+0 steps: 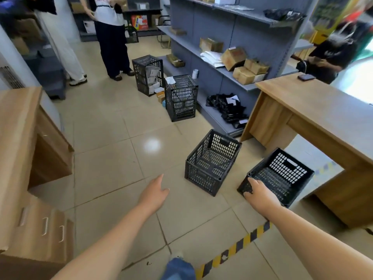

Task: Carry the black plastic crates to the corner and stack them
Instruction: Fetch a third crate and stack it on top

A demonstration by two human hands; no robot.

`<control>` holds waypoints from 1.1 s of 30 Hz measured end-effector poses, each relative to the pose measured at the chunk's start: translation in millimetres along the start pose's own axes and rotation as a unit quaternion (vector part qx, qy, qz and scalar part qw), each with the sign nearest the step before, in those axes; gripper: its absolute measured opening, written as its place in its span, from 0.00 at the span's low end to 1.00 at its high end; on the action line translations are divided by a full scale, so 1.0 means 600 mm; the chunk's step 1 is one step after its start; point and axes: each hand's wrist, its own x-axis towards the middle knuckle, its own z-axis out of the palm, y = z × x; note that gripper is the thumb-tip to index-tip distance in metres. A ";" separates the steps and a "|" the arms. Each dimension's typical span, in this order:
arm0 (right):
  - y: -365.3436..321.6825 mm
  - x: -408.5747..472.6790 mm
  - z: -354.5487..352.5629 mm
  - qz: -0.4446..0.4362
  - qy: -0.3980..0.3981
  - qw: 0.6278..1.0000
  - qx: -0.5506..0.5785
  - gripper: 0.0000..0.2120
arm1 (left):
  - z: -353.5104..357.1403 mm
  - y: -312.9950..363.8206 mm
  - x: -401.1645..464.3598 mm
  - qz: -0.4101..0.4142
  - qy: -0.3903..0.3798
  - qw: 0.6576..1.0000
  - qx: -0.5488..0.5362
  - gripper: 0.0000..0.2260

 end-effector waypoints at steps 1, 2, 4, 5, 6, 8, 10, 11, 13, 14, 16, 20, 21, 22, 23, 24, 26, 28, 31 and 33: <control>0.001 0.019 -0.011 0.006 0.003 1.000 0.000 0.22 | -0.001 0.014 0.026 0.005 -0.002 1.000 0.007 0.28; 0.002 0.037 -0.022 0.010 0.006 1.000 0.001 0.23 | -0.002 0.028 0.049 0.009 -0.005 1.000 0.012 0.28; 0.002 0.075 -0.045 0.021 0.012 1.000 0.003 0.26 | -0.005 0.052 0.097 0.016 -0.013 1.000 0.018 0.28; 0.001 0.094 -0.056 0.028 0.015 0.999 0.005 0.27 | -0.008 0.063 0.121 0.021 -0.017 0.999 0.022 0.28; 0.000 0.112 -0.068 0.036 0.017 0.999 0.006 0.28 | -0.010 0.072 0.145 0.024 -0.022 0.999 0.024 0.28; -0.002 0.149 -0.084 0.046 0.021 0.999 0.011 0.28 | -0.016 0.092 0.189 0.028 -0.031 0.999 0.026 0.28; 0.005 0.186 -0.097 0.052 0.025 0.998 0.018 0.28 | -0.015 0.114 0.234 0.026 -0.039 0.998 0.033 0.27; 0.008 0.199 -0.100 0.053 0.026 0.998 0.023 0.28 | -0.015 0.123 0.251 0.024 -0.040 0.998 0.037 0.27; 0.016 0.219 -0.104 0.051 0.026 0.998 0.031 0.28 | -0.013 0.140 0.274 0.022 -0.042 0.998 0.039 0.27; 0.025 0.235 -0.107 0.052 0.027 0.998 0.037 0.28 | -0.006 0.152 0.290 0.022 -0.047 0.998 0.040 0.27; 0.046 0.267 -0.117 0.053 0.028 0.997 0.038 0.28 | 0.008 0.178 0.319 0.023 -0.056 0.997 0.038 0.27; 0.105 0.346 -0.146 0.054 0.016 0.998 0.032 0.28 | 0.048 0.237 0.368 0.010 -0.057 0.998 0.039 0.27; 0.121 0.366 -0.156 0.049 0.015 0.998 0.028 0.28 | 0.059 0.254 0.379 0.003 -0.054 0.998 0.037 0.27; 0.138 0.387 -0.167 0.042 0.016 0.999 0.025 0.28 | 0.072 0.272 0.391 -0.004 -0.049 0.998 0.034 0.27; 0.156 0.409 -0.179 0.036 0.018 0.999 0.023 0.28 | 0.085 0.290 0.403 -0.013 -0.043 0.999 0.031 0.27; 0.172 0.430 -0.194 0.031 0.017 0.999 0.022 0.28 | 0.099 0.310 0.414 -0.020 -0.036 0.999 0.024 0.26; 0.206 0.474 -0.225 0.020 0.015 1.000 0.017 0.28 | 0.127 0.349 0.432 -0.033 -0.024 0.999 0.010 0.25; 0.242 0.517 -0.256 0.008 0.007 1.000 0.011 0.28 | 0.157 0.387 0.446 -0.058 -0.021 0.998 -0.010 0.25; 0.291 0.579 -0.297 -0.008 -0.008 1.000 -0.005 0.28 | 0.198 0.417 0.466 -0.093 -0.014 0.994 -0.057 0.27; 0.311 0.620 -0.319 -0.023 -0.016 0.999 -0.020 0.28 | 0.227 0.410 0.487 -0.114 -0.012 0.991 -0.073 0.27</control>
